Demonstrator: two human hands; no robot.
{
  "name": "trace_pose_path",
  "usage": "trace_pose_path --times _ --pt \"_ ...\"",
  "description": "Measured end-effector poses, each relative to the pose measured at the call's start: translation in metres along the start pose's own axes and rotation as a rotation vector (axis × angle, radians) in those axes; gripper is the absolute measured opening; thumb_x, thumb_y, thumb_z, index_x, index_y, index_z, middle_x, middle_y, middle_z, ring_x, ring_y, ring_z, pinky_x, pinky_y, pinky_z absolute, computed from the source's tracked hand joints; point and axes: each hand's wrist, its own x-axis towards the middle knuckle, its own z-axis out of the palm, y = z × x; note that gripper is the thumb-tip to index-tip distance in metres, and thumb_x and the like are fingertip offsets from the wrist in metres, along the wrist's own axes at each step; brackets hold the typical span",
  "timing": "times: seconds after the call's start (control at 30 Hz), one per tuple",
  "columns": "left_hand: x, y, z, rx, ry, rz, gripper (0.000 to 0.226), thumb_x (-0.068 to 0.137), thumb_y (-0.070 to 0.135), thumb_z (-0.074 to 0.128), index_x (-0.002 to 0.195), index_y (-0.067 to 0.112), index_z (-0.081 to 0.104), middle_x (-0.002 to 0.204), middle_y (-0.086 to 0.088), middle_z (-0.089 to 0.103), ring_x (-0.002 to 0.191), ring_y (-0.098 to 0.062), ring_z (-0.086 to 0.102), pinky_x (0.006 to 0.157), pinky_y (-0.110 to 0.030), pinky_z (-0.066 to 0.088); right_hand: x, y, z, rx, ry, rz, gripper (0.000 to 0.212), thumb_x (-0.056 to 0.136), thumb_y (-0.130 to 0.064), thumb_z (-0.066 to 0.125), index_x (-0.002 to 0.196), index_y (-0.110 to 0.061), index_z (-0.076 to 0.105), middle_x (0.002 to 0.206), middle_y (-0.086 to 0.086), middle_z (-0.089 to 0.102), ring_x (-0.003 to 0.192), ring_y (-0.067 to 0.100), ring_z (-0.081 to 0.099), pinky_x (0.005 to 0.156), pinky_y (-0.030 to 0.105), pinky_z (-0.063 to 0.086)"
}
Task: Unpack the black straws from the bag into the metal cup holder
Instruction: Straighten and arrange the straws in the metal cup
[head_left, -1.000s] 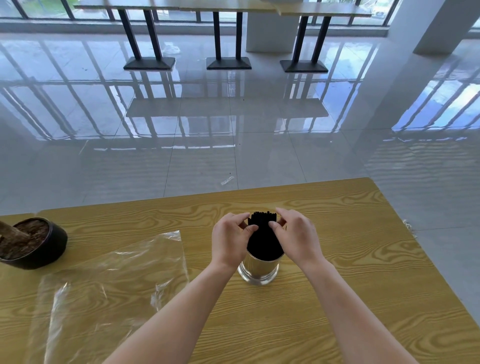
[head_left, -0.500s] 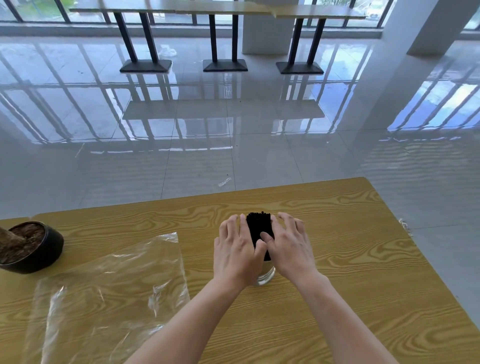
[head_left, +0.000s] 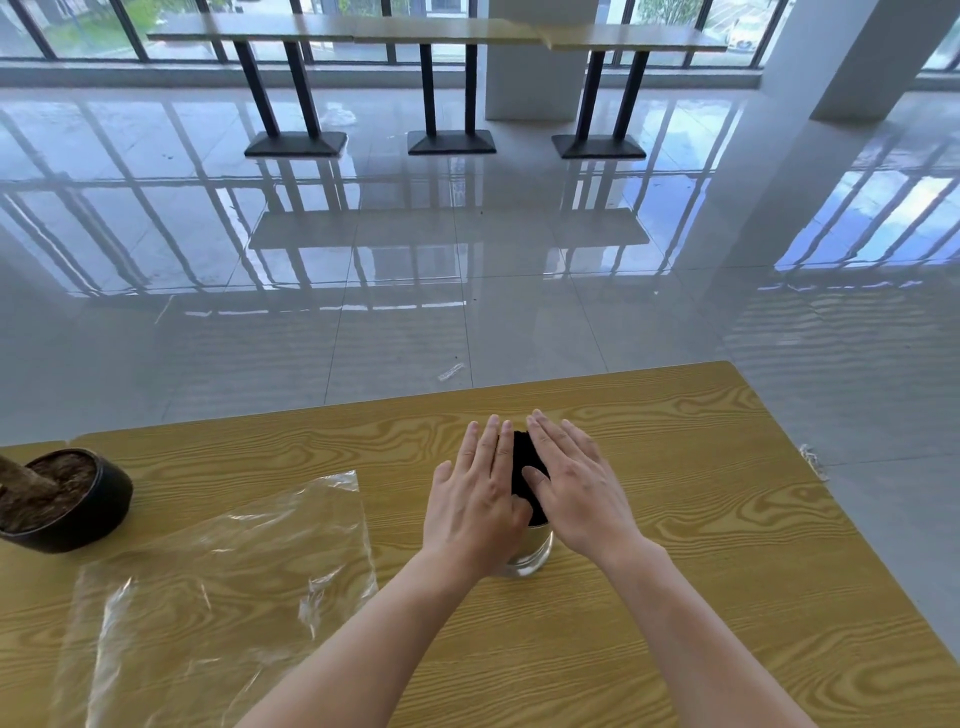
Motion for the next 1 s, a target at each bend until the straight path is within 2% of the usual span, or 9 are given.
trace_pose_path --times 0.13,0.23,0.33,0.47,0.67,0.87,1.0 --pt "-0.005 -0.007 -0.002 -0.117 0.048 0.019 0.084 0.087 0.033 0.036 0.158 0.020 -0.005 0.168 0.004 -0.008 0.153 -0.008 -0.011 0.125 -0.038 0.014 -0.004 0.004 -0.003 0.043 0.053 -0.009 0.062 0.104 -0.040 0.041 0.159 -0.027 0.014 0.166 -0.017 0.011 0.153 0.009 0.003 0.123 0.029 0.009" --pt "-0.017 -0.012 0.001 -0.136 0.063 -0.083 0.083 0.088 0.032 0.036 0.159 0.017 -0.005 0.169 0.001 -0.006 0.154 -0.009 -0.008 0.126 -0.037 0.009 -0.008 0.007 -0.004 0.042 0.065 0.011 0.064 0.104 -0.040 0.042 0.159 -0.025 0.014 0.166 -0.015 0.012 0.153 0.008 0.003 0.124 0.028 0.008" --pt "-0.027 -0.007 0.006 -0.136 0.026 -0.182 0.079 0.091 0.035 0.034 0.159 0.013 -0.002 0.169 -0.005 -0.003 0.155 -0.015 -0.005 0.124 -0.038 0.008 -0.012 0.009 -0.002 0.030 0.064 0.055 0.065 0.104 -0.042 0.040 0.160 -0.022 0.014 0.166 -0.011 0.014 0.154 0.011 0.004 0.125 0.030 0.011" --pt "-0.021 0.006 0.008 -0.123 -0.024 -0.201 0.079 0.091 0.037 0.031 0.159 0.011 0.001 0.169 -0.008 -0.003 0.155 -0.020 -0.009 0.124 -0.041 0.008 -0.013 0.006 0.002 0.016 0.024 0.107 0.069 0.103 -0.047 0.039 0.160 -0.017 0.013 0.167 -0.005 0.015 0.154 0.016 0.005 0.124 0.031 0.010" --pt "-0.005 0.013 0.003 -0.131 -0.058 -0.201 0.079 0.090 0.045 0.025 0.159 0.011 0.004 0.169 -0.007 0.000 0.155 -0.020 -0.008 0.122 -0.041 0.011 -0.009 0.005 0.005 0.034 -0.031 0.131 0.069 0.103 -0.051 0.037 0.159 -0.019 0.015 0.167 -0.005 0.014 0.154 0.016 0.003 0.124 0.033 0.011" --pt "-0.006 0.008 0.005 -0.139 -0.073 -0.219 0.080 0.090 0.045 0.026 0.159 0.011 0.003 0.169 -0.007 0.000 0.155 -0.019 -0.008 0.123 -0.042 0.011 -0.007 0.008 0.005 0.038 -0.021 0.140 0.071 0.102 -0.052 0.038 0.159 -0.016 0.015 0.167 -0.002 0.015 0.154 0.018 0.004 0.123 0.032 0.007" --pt "-0.007 0.009 0.006 -0.138 -0.070 -0.219 0.080 0.089 0.045 0.023 0.159 0.010 0.004 0.169 -0.007 0.000 0.155 -0.019 -0.008 0.122 -0.043 0.012 -0.008 0.007 0.007 0.056 -0.017 0.144 0.072 0.102 -0.051 0.040 0.159 -0.014 0.017 0.166 0.000 0.018 0.153 0.018 0.006 0.123 0.033 0.011"
